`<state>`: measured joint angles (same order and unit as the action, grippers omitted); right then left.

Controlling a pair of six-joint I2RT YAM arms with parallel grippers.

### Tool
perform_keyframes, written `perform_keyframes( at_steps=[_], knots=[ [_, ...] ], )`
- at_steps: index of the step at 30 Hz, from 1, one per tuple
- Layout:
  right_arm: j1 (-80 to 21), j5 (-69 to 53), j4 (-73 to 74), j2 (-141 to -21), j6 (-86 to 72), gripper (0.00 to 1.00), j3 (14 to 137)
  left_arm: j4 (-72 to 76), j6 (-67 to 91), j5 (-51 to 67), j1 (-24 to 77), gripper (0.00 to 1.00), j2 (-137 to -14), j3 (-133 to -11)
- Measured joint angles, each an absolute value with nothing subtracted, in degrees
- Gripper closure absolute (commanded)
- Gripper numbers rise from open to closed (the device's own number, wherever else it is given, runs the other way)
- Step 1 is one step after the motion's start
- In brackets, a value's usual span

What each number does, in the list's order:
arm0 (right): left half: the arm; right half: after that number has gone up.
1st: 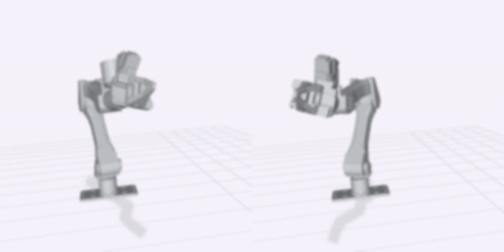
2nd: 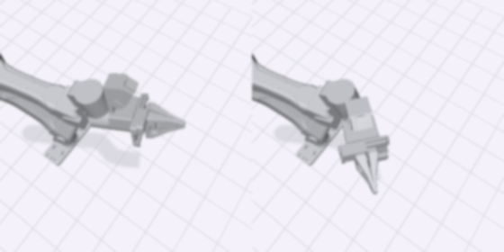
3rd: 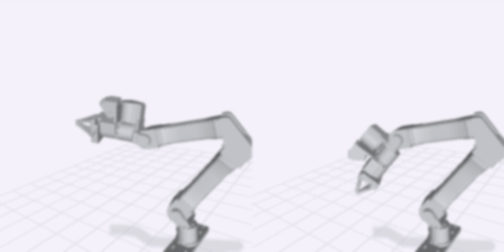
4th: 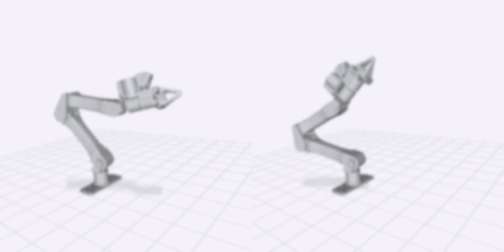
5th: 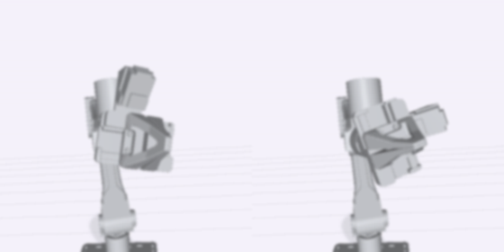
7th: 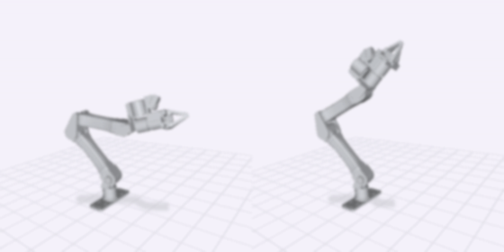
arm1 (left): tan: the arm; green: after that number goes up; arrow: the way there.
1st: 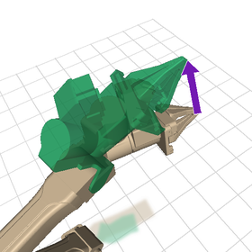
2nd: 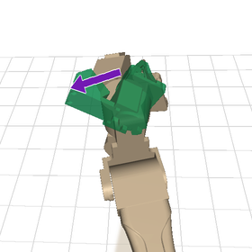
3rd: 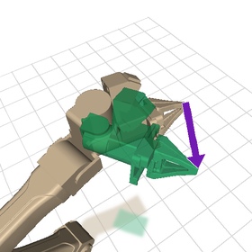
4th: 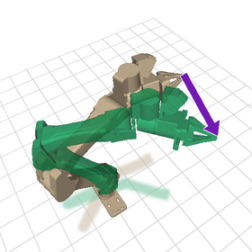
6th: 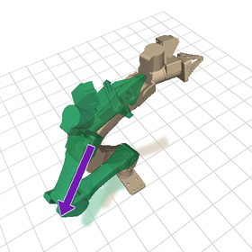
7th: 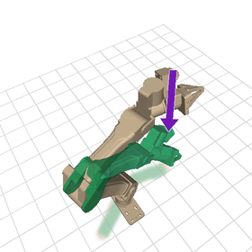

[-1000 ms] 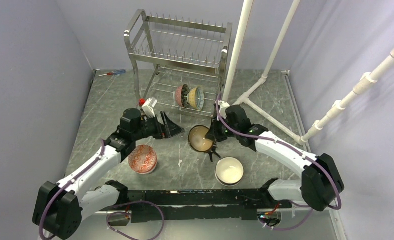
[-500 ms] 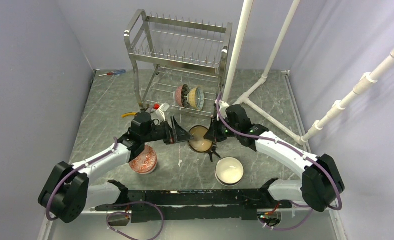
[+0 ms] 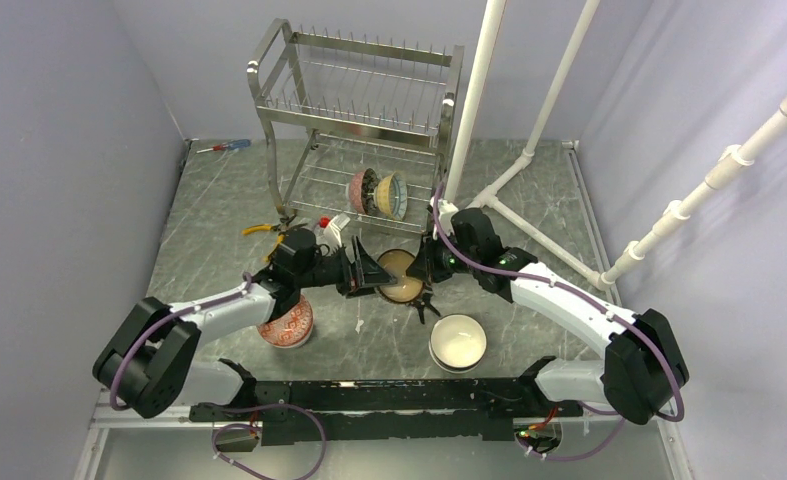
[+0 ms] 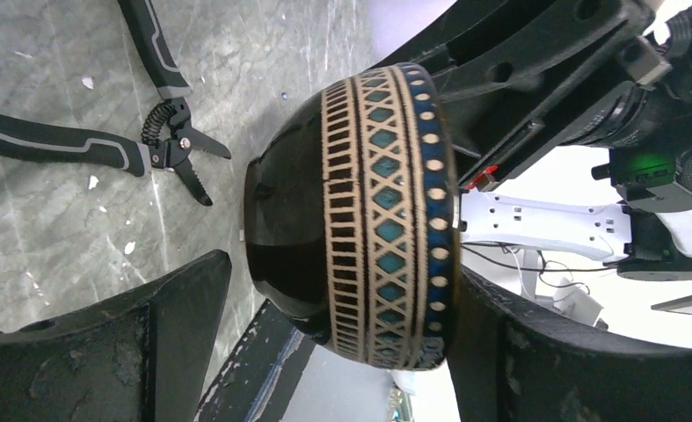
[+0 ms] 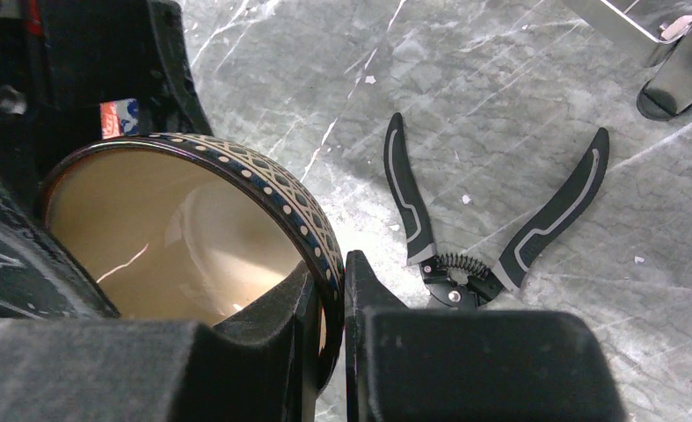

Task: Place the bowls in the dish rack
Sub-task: Place the bowl in the dish rack.

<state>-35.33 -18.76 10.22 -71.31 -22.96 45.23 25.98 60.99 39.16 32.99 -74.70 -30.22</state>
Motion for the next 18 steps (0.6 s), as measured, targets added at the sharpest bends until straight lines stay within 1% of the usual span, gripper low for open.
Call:
perform_keyframes(
  at_steps=[5, 10, 13, 18],
  knots=[
    [-35.33, -18.76, 10.20, -71.29, -23.09, 1.00, 45.36, 30.79, 64.34, 39.20, 34.54, 0.14, -77.65, -29.56],
    [-35.33, -18.76, 10.17, -71.29, -23.18, 1.00, 45.36, 34.94, 66.70, 39.16, 35.75, 0.20, -78.63, -29.36],
    [-35.33, -18.90, 9.87, -71.26, -23.29, 1.00, 45.36, 36.14, 67.31, 38.79, 35.81, 0.28, -78.78, -28.84],
    [-35.27, -18.50, 10.31, -71.26, -23.38, 1.00, 45.36, 38.63, 68.01, 38.52, 35.83, 0.46, -80.09, -28.25]
  ],
)
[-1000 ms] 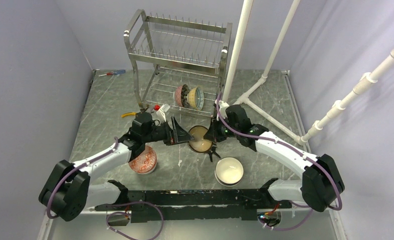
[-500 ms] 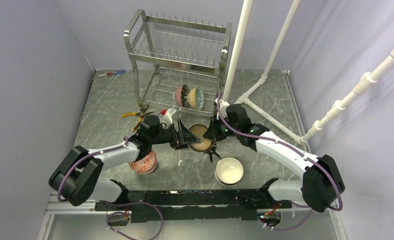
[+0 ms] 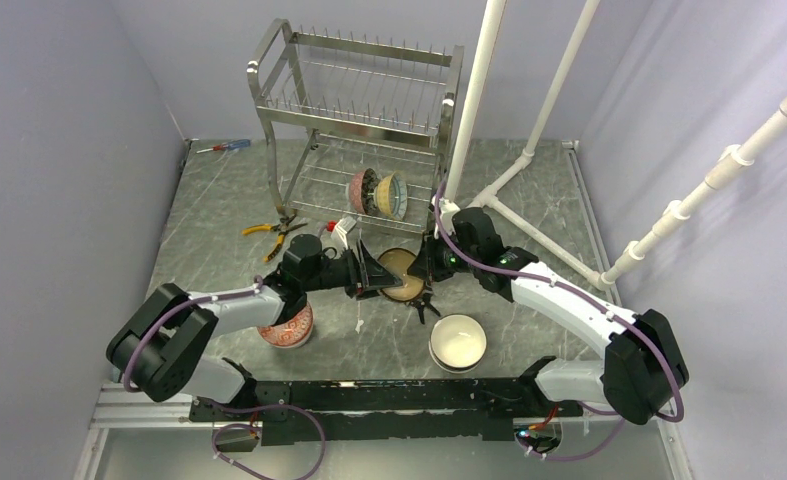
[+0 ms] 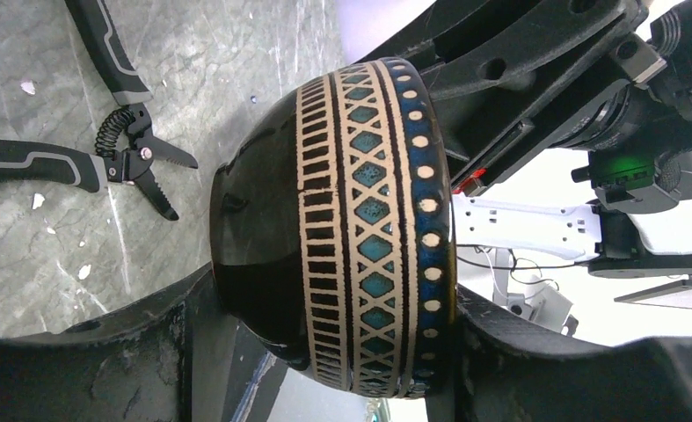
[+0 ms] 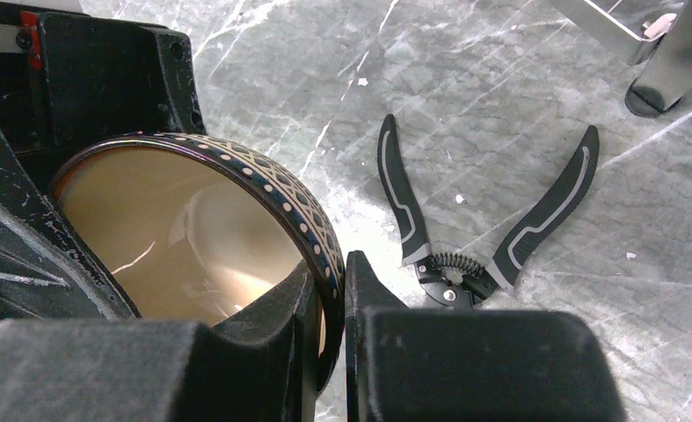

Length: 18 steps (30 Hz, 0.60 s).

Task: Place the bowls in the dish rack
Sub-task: Place the bowl in the dish rack.

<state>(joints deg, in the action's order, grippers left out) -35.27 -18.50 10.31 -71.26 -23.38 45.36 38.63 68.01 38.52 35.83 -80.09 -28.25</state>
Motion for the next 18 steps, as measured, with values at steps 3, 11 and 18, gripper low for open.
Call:
perform_keyframes(
  at_steps=[3, 11, 18],
  knots=[
    [-35.22, -18.04, 10.50, -71.26, -23.33, 0.99, 45.36, 40.16, 68.27, 38.61, 35.83, 0.52, -81.06, -28.08],
    [-35.03, -17.74, 10.37, -71.26, -23.73, 0.55, 45.36, 42.04, 68.42, 38.76, 35.83, 0.58, -82.35, -28.05],
    [-35.00, -18.65, 7.90, -70.67, -25.04, 0.12, 45.76, 35.29, 65.56, 38.48, 35.83, 0.58, -82.21, -29.15]
  ],
)
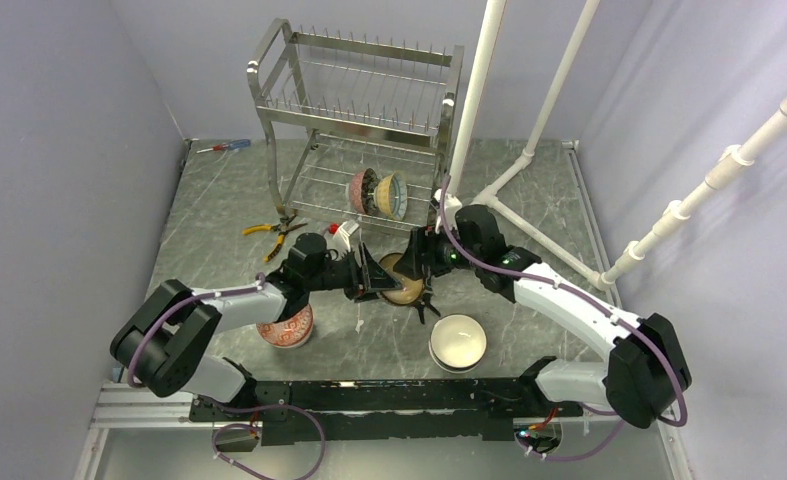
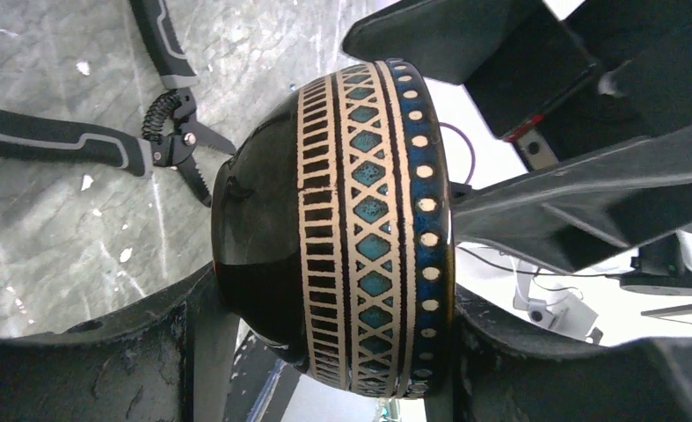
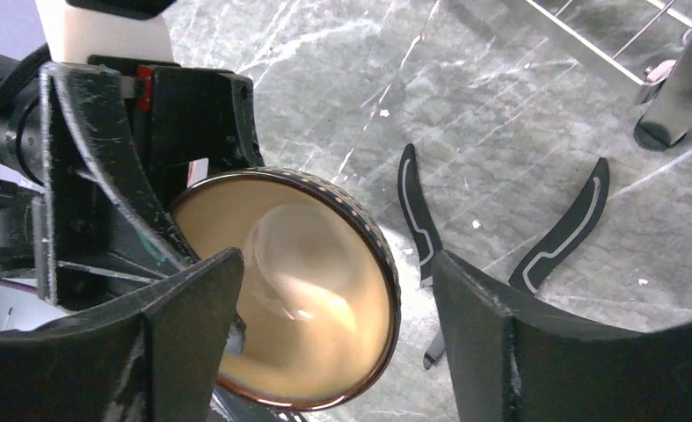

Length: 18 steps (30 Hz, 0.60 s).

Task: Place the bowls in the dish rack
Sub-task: Place the bowl in the dish rack.

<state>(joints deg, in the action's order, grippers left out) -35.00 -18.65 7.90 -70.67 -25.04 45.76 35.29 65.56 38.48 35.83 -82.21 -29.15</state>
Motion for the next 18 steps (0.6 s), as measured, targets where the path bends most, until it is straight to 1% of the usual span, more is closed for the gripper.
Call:
perform_keyframes(
  at_steps=[3, 12, 18],
  knots=[
    [-34.83, -18.68, 7.42, -69.58, -25.32, 0.01, 45.76, 31.20, 63.59, 37.65, 35.83, 0.58, -81.30, -29.98],
    [-31.59, -22.28, 4.64, -67.44, -26.68, 0.00, 45.34, 23.66, 58.37, 37.52, 33.34, 0.60, -79.18, -32.36],
    [-27.57, -26.85, 1.54, -66.22, -28.97, 0.00, 42.92, 21.30, 56.88, 38.41, 28.10, 0.60, -78.72, -32.51]
  ],
)
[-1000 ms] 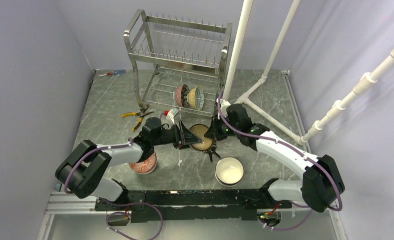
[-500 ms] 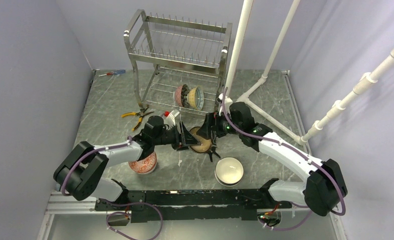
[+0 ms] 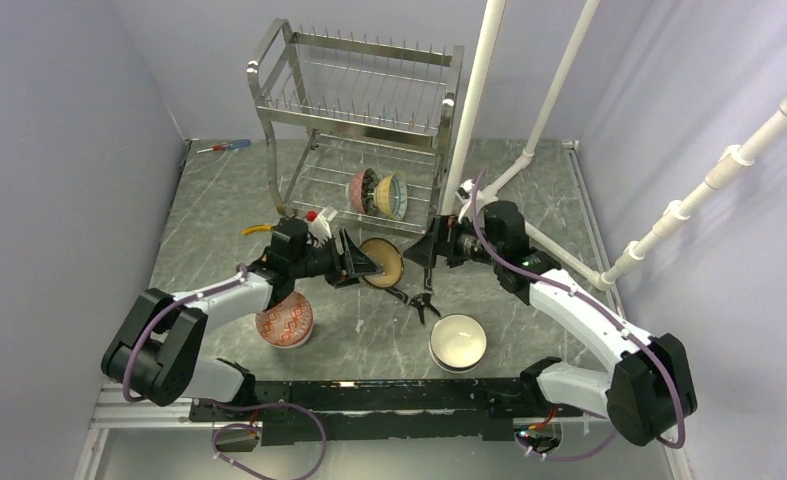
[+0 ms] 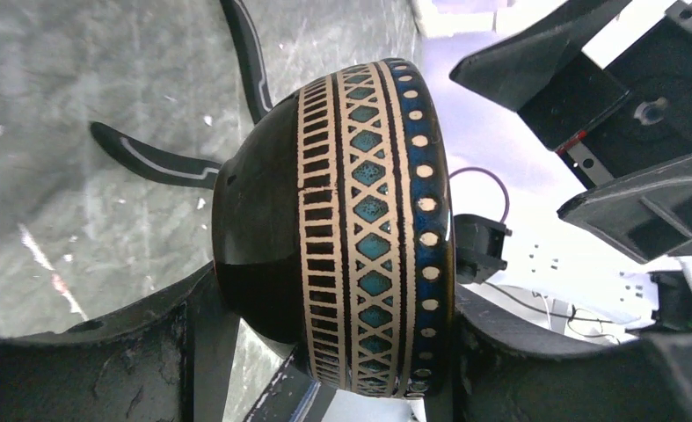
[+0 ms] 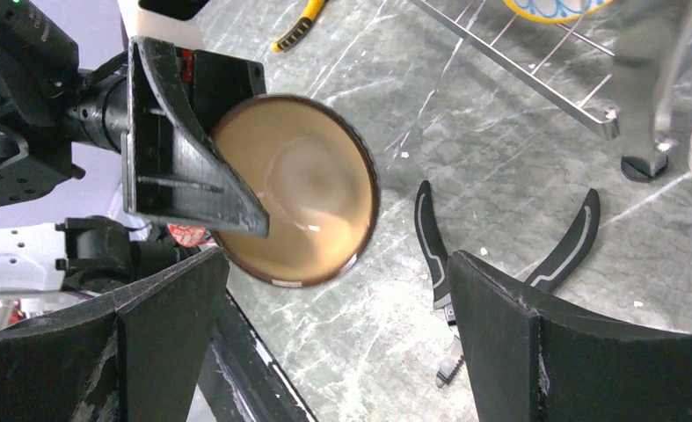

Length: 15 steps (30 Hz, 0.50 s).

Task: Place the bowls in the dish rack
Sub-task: Place the bowl in the dish rack.

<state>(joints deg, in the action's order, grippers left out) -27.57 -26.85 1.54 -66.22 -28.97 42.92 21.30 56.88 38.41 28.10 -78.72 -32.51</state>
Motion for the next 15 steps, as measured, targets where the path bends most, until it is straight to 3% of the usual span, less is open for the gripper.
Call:
perform_keyframes(
  at_steps=[15],
  knots=[
    [-16.88, -33.61, -0.58, -58.94, -32.99, 0.00, 34.63, 2.50, 40.88, 33.56, 22.76, 0.63, -78.76, -46.28]
  ],
)
